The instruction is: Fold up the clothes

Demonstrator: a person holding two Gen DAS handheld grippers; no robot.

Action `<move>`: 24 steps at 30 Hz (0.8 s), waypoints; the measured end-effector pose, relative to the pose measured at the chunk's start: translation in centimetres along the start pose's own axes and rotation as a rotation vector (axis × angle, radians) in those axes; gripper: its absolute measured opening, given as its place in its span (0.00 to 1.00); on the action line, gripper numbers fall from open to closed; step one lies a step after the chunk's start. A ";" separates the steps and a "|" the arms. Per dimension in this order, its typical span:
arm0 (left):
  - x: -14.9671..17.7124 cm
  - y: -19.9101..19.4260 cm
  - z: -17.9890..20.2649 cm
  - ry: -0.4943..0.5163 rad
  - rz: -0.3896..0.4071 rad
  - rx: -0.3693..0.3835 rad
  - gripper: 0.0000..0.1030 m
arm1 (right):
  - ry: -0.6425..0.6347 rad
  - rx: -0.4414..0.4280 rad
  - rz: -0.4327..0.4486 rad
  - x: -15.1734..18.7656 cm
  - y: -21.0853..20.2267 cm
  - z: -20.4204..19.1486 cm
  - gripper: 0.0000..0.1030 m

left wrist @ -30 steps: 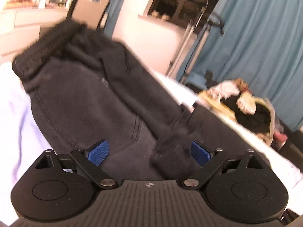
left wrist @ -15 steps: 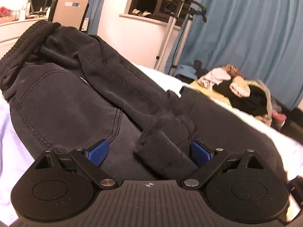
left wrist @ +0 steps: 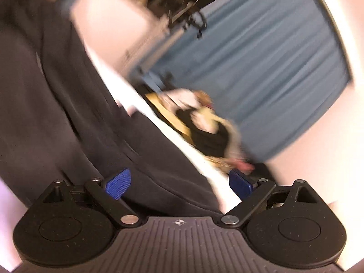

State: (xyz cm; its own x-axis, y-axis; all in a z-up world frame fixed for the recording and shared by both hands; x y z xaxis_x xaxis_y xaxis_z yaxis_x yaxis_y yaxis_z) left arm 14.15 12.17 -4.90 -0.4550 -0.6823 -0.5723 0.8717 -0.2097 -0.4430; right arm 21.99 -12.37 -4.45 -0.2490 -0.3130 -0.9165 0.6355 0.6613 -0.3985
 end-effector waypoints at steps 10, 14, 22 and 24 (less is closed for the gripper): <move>2.1 6.3 -2.0 -0.124 -0.086 0.016 0.90 | -0.006 0.015 0.016 -0.2 -0.1 -0.8 0.11; 1.1 8.1 -2.2 -0.152 -0.026 -0.031 0.70 | -0.200 0.069 -0.044 0.8 0.8 -2.6 0.12; -0.1 7.4 -1.8 -0.108 0.040 -0.057 0.14 | -0.389 0.175 -0.132 3.3 2.8 -3.2 0.36; -0.2 5.9 -1.0 -0.078 0.072 -0.039 0.13 | -0.392 0.199 -0.134 3.2 2.4 -3.0 0.38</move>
State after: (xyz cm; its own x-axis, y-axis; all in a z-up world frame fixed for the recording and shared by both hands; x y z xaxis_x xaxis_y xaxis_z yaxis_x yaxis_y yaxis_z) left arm 19.21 11.76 -8.15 -0.3742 -0.7472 -0.5492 0.8932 -0.1312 -0.4301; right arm 20.57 -9.73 -8.41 -0.0678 -0.6461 -0.7603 0.7539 0.4660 -0.4632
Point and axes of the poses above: each gripper's, at about its wrist camera, not at the fingertips, and y roughly the way its jaws point, z to its right, x to its underside, the point moved 2 cm from there along y, roughly the way its jaws point, and after that the axes turned 10 degrees about -x, right-handed, at the moved point
